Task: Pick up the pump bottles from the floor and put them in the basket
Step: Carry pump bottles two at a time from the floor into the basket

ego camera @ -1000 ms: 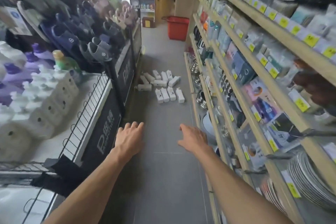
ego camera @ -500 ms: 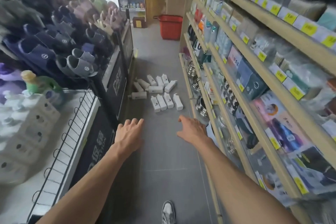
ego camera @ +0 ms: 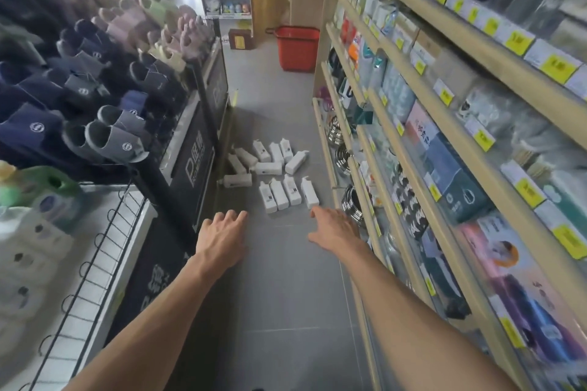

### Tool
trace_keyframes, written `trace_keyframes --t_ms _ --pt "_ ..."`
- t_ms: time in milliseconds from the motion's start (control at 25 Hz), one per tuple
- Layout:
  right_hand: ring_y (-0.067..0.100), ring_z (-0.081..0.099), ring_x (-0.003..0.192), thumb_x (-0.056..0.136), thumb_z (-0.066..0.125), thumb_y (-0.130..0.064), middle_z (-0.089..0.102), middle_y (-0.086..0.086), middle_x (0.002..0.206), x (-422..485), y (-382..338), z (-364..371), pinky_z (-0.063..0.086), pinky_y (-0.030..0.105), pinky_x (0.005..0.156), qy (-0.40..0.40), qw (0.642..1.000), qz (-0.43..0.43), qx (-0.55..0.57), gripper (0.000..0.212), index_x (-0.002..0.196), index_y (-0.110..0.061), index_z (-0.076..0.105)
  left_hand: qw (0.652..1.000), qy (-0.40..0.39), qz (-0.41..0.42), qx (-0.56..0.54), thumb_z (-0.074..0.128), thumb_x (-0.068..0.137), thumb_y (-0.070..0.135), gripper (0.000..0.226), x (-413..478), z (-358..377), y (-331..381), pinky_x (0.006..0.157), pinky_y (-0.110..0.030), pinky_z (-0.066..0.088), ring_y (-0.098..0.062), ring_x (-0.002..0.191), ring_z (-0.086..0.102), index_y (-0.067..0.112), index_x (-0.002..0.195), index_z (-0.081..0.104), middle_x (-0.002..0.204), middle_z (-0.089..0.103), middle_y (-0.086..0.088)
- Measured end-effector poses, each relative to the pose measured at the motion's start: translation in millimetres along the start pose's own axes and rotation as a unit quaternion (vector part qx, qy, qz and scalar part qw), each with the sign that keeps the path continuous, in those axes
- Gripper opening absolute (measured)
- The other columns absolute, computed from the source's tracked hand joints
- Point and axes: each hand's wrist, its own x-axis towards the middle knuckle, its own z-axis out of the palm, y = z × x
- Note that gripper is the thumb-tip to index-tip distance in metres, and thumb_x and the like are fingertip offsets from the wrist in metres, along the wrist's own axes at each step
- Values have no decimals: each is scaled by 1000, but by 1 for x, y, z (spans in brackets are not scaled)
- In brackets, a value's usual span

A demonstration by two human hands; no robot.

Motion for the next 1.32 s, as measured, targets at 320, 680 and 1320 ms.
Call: trace_keyframes --t_ms 320,680,1320 --pt "29 59 115 88 72 -36 63 6 124 107 -8 -23 43 39 88 0 1000 6 -12 45 127 -24 52 1000 7 19 -5 67 85 36 52 116 -17 -34 91 -38 44 -26 114 53 26 131 45 119 54 0" --pt "24 59 98 85 78 -37 66 2 107 224 -27 -49 39 36 76 17 999 38 -3 40 114 -22 55 999 -10 43 -5 65 86 30 59 253 -33 -76 100 -42 43 -29 125 50 24 140 42 134 53 -4" --pt "25 58 108 87 76 -31 66 -1 112 458 30 -80 42 36 82 -17 998 50 44 34 115 -24 58 998 -48 48 17 60 91 27 56 483 -46 -59 98 -41 42 -28 121 50 22 143 39 133 53 -4"
